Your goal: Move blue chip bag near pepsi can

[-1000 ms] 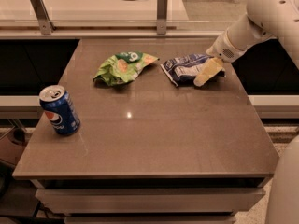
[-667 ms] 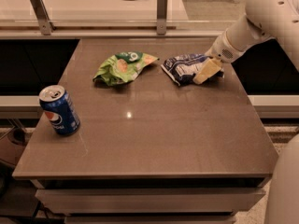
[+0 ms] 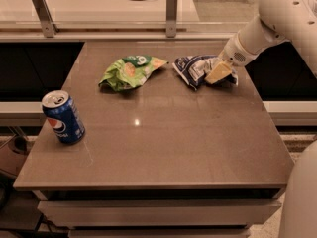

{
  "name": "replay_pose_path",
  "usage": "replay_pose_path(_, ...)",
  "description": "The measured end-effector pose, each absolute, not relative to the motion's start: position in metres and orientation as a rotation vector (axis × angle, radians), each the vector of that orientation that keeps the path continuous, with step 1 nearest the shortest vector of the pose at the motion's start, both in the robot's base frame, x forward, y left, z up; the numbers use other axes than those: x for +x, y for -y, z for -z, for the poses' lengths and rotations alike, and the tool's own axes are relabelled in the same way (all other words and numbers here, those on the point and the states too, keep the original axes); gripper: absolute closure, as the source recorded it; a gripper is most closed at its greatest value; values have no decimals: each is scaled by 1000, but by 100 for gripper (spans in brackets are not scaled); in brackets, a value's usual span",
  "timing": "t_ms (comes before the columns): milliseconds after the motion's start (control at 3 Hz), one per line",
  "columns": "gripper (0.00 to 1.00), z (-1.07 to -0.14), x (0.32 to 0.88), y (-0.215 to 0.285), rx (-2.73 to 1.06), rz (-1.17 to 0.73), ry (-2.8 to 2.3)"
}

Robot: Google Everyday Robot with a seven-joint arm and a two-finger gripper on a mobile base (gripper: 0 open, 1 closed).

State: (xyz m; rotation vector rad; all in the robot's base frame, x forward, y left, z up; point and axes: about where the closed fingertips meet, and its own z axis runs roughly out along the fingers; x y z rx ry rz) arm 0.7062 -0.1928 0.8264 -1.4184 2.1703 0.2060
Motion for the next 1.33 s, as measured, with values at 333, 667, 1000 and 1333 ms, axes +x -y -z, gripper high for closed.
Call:
replay_pose_path(333, 100, -828, 706, 193, -1418, -206, -2170)
replay_pose_path(667, 100, -828, 706, 193, -1419, -206, -2170)
replay_pose_path(1000, 100, -828, 706, 193, -1419, -206, -2170)
replay_pose_path(1333, 100, -829, 706, 193, -1420, -207, -2170)
